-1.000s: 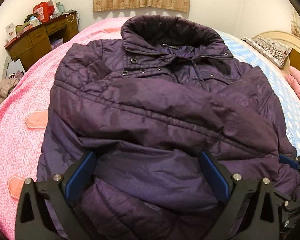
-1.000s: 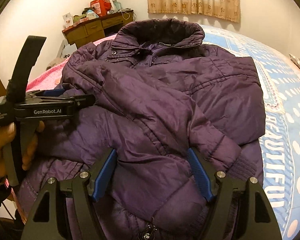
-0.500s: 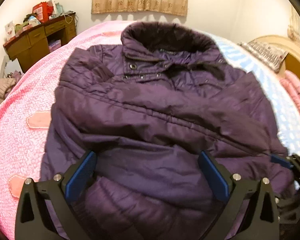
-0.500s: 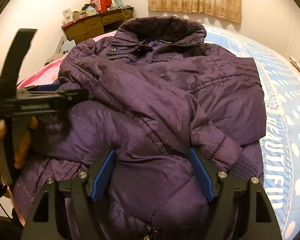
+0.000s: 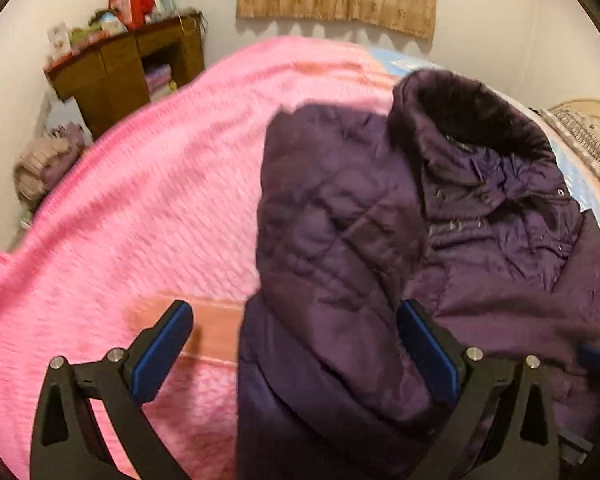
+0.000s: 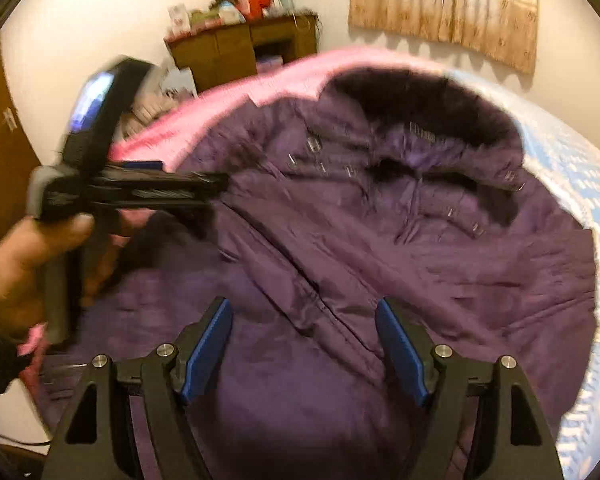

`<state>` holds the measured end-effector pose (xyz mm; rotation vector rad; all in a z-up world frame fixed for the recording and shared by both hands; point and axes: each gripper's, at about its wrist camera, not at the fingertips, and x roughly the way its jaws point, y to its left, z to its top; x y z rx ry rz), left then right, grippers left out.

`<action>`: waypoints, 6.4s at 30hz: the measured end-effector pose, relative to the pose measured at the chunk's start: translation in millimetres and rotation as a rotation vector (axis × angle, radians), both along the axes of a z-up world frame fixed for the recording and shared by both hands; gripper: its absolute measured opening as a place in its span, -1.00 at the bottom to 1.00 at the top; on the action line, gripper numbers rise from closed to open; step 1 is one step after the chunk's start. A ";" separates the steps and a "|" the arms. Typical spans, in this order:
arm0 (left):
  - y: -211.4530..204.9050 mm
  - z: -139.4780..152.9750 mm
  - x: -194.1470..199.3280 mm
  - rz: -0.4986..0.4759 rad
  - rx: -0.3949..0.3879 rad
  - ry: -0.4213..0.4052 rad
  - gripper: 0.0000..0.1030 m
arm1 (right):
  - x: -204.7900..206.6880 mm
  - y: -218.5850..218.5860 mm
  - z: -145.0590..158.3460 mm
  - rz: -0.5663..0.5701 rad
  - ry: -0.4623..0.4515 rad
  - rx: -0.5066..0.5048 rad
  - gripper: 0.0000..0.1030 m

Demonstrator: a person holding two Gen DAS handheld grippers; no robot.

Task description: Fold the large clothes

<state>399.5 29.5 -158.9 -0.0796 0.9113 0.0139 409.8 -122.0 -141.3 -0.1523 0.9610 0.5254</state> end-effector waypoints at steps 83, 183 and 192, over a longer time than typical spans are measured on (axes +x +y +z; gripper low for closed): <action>-119.7 37.9 123.4 -0.290 0.186 -0.124 0.05 | 204.2 -78.0 -9.7 -0.357 -0.060 0.057 -0.08; 28.0 -16.6 -266.9 -0.319 -0.307 -0.089 0.83 | -267.4 -209.0 -13.6 -0.374 0.001 0.435 0.38; 46.5 -19.8 -271.7 -0.288 -0.420 -0.123 0.23 | -269.1 -215.6 -20.7 -0.394 -0.009 0.518 -0.11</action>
